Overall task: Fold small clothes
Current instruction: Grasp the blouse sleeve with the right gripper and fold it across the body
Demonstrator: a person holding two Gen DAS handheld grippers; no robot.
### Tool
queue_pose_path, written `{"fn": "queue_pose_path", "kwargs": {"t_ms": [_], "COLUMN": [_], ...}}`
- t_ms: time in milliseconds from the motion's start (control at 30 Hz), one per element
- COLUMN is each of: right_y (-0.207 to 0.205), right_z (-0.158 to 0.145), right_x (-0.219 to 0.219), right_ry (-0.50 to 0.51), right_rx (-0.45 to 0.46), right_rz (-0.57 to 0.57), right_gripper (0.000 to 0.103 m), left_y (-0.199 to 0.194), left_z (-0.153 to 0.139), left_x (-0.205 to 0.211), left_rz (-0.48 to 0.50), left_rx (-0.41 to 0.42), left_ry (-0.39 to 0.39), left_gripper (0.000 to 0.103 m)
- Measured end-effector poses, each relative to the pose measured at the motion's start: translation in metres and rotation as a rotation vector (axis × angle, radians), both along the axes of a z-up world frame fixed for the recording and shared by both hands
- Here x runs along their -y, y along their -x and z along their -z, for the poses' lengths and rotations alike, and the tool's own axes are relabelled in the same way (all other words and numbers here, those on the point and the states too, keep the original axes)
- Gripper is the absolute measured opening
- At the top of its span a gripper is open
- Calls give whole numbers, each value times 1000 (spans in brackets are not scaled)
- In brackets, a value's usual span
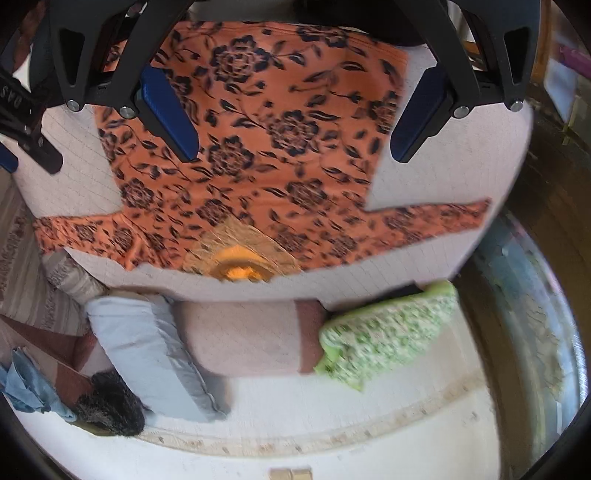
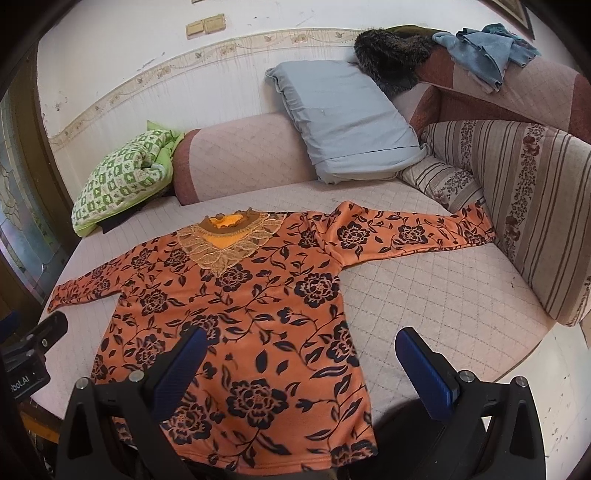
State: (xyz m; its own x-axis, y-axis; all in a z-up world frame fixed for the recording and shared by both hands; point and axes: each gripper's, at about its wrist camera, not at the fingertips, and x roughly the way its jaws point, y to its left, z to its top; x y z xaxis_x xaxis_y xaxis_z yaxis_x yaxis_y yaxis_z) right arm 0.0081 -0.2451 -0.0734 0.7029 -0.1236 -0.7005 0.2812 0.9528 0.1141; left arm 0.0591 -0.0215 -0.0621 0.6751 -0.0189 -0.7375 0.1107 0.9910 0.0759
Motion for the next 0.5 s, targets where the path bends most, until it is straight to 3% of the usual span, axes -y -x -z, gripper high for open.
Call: {"fn": "queue_pose_path", "kwargs": {"t_ms": [100, 200, 333, 400, 467, 500], "right_y": [-8, -11, -21, -35, -49, -53], "right_z": [7, 12, 37, 62, 95, 105], "right_x": [23, 65, 159, 210, 266, 284], "right_ry": [-33, -69, -132, -219, -367, -411], "right_rx": [-8, 47, 90, 65, 37, 46], "right_rz": [8, 51, 184, 245, 305, 330], "right_gripper": [103, 103, 98, 86, 73, 72], "left_y": [-17, -42, -77, -95, -117, -131], "left_z": [18, 45, 79, 91, 101, 107], "left_x": [1, 5, 10, 12, 16, 19], "left_rz": [8, -37, -49, -42, -43, -41], "left_rx": [-82, -149, -191, -205, -207, -197], "left_ry": [65, 37, 0, 3, -11, -4], "left_gripper": [103, 103, 103, 103, 103, 103]}}
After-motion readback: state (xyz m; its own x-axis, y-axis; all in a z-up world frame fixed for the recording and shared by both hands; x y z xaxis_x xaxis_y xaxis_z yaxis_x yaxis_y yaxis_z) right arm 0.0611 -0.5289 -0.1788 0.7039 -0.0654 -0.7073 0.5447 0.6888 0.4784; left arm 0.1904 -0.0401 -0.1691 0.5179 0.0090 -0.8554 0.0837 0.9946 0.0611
